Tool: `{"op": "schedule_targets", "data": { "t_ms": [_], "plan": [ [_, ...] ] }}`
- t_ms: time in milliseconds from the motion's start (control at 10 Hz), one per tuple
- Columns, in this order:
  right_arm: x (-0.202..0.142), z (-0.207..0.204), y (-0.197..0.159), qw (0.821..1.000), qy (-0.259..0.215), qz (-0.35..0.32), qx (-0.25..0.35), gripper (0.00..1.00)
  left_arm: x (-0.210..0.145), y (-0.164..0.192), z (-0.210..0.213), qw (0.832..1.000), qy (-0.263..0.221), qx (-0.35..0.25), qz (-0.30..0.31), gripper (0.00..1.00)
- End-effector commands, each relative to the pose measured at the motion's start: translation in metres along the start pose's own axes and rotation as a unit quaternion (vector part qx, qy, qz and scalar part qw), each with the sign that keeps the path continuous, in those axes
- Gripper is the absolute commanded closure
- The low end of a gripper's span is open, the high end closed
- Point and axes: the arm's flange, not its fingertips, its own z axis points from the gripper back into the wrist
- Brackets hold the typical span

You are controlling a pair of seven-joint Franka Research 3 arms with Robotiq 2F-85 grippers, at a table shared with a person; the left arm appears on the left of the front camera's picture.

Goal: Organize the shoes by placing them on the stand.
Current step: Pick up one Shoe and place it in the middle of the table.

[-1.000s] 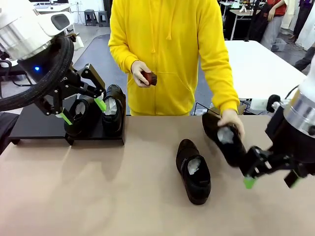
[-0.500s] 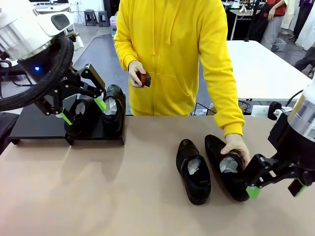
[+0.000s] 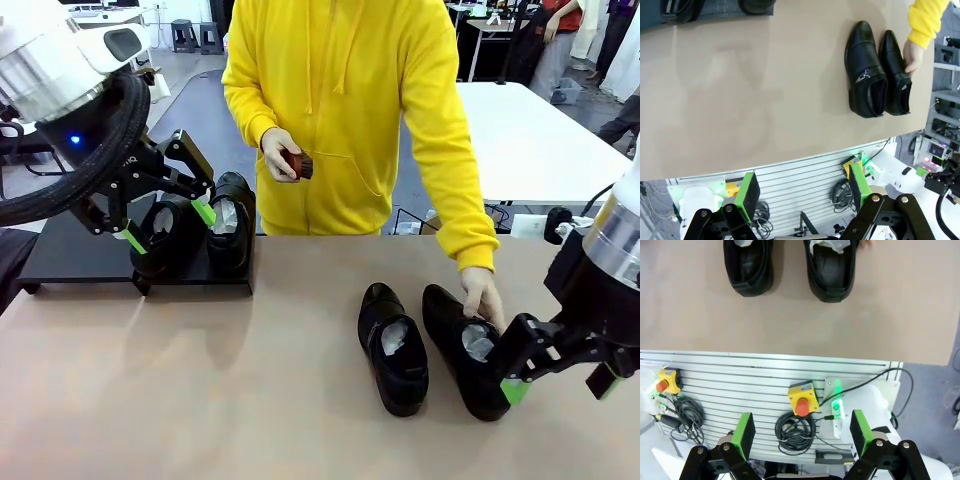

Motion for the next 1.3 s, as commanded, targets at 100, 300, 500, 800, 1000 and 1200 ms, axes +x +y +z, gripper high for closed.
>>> {"op": "schedule_targets", "data": {
  "t_ms": [100,300,500,800,1000,1200],
  "plan": [
    [0.014,-0.002,0.013,1.0,-0.002,0.01,0.001,0.0,0.0,0.0,0.001,1.0,0.004,-0.007,0.002,0.08],
    [0.034,-0.006,0.024,1.0,-0.022,0.014,0.008,0.0,0.0,0.0,0.001,1.0,0.004,-0.007,0.002,0.08],
    [0.076,-0.021,0.047,0.999,-0.02,0.032,0.003,0.0,0.0,0.0,0.001,1.0,0.004,-0.007,0.002,0.08],
    [0.142,-0.066,0.08,1.0,-0.011,0.012,-0.004,0.0,0.0,0.0,0.001,1.0,0.004,-0.007,0.002,0.08],
    [0.165,-0.086,0.089,1.0,-0.007,-0.007,-0.008,0.0,0.0,0.0,0.001,1.0,0.004,-0.007,0.002,0.08],
    [0.18,-0.103,0.091,1.0,0.003,-0.001,-0.021,0.0,0.0,0.0,0.001,1.0,0.004,-0.007,0.002,0.08]
  ]
}}
